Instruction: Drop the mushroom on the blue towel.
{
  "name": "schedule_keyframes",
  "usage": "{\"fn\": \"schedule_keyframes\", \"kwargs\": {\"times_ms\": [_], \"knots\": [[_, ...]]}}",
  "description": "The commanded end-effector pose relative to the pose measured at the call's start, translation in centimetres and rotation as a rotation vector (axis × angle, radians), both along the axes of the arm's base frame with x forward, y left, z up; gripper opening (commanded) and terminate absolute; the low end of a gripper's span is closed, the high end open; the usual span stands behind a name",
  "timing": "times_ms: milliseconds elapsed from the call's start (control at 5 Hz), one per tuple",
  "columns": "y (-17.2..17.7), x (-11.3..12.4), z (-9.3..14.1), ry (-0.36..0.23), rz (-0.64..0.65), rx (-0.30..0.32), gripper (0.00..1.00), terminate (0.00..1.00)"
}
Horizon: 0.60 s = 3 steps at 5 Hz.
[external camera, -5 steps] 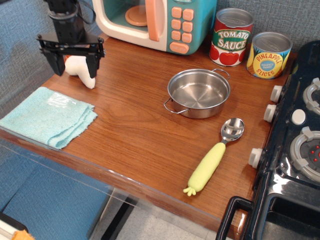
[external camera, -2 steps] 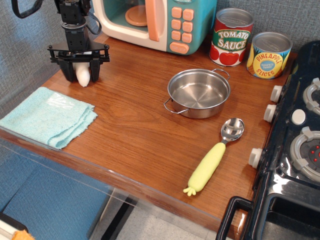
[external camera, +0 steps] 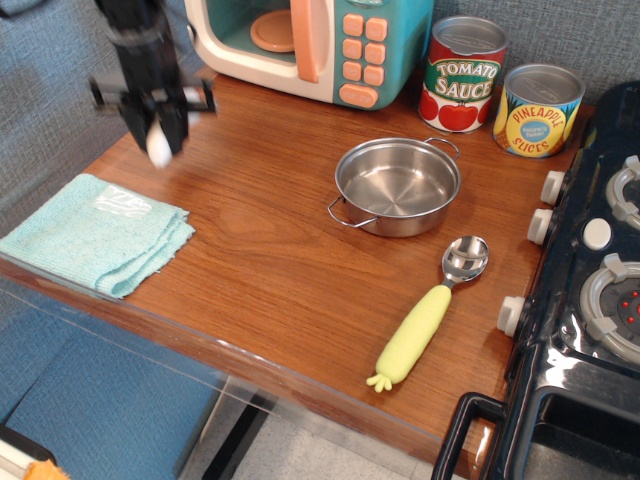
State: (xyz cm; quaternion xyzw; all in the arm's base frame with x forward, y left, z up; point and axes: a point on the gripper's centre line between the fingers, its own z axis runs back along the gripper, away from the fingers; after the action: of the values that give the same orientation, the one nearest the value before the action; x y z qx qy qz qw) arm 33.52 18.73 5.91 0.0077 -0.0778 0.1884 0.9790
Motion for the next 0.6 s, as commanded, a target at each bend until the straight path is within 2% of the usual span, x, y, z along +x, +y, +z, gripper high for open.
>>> {"fn": "schedule_keyframes", "kwargs": {"times_ms": [0,200,400], "knots": [[3.8,-6.6,2.9,0.015,-0.322,0.008,0.00,0.00],[4.1,-9.2,1.4,0.062,-0.408,0.018,0.00,0.00],[3.5,-10.6,0.6,0.076,-0.447,0.014,0.00,0.00]]}}
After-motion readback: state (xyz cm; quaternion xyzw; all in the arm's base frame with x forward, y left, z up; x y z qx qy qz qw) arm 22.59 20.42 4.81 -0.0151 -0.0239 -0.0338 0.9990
